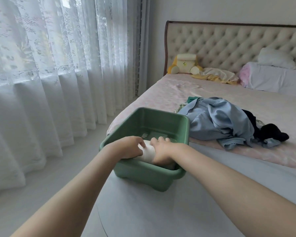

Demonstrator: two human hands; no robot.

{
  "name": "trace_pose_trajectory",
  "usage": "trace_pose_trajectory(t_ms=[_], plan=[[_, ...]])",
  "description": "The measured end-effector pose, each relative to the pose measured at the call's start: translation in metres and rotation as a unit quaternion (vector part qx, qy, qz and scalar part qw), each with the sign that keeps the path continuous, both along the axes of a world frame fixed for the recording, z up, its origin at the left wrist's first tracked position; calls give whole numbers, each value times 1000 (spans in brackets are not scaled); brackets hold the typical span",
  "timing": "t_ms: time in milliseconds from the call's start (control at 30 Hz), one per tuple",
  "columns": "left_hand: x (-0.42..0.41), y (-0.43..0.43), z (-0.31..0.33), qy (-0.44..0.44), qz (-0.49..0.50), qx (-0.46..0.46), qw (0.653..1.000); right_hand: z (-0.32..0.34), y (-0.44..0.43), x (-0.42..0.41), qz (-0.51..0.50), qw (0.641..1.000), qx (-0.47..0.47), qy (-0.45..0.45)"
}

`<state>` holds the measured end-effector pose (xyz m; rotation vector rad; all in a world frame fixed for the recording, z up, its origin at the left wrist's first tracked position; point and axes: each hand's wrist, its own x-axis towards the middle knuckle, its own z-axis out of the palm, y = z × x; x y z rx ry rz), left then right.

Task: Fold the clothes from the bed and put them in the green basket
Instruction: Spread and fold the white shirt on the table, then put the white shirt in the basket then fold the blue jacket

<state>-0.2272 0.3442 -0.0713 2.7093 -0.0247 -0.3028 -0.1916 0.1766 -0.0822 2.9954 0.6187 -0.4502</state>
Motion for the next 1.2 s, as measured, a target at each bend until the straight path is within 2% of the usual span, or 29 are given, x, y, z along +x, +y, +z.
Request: trace_pose_trajectory(t_ms=[67,133,233,300,400,500,600,700,800,933,1000,1067,1100,1133,1167,1200], plan=[[-4,-1,1,-36,18,-3,999,12,4,1,-27,999,28,-13],[-9,0,4,-109,42,18,993,19,6,7,-47,998,27,-16],[-14,14,8,-215,70,135,965,28,6,17,-83,995,-29,45],[-15,25,8,-206,88,186,957,35,6,19,-100,990,-23,97],[-18,31,9,-141,139,84,977,36,3,23,-179,952,92,229],[-18,28,11,-116,164,61,978,27,1,22,-214,916,116,319],[-18,26,11,-123,178,59,975,17,7,17,-177,925,102,321],[-19,26,10,-123,181,53,974,13,10,8,-200,921,177,282],[-19,26,10,-128,185,46,973,8,12,7,-260,891,249,276],[-21,24,9,-141,182,48,972,1,28,9,-344,830,349,268],[-20,24,10,-143,184,49,971,-5,41,10,-359,782,407,306],[-20,23,10,-141,187,51,971,-13,51,9,-353,736,433,383],[-19,23,9,-143,186,54,971,-13,52,5,-341,729,424,415],[-19,24,9,-145,185,56,970,-10,50,2,-323,743,399,430],[-18,24,8,-147,185,57,970,-3,46,-3,-301,778,355,422],[-18,25,8,-148,185,57,970,3,41,-6,-279,830,294,383]])
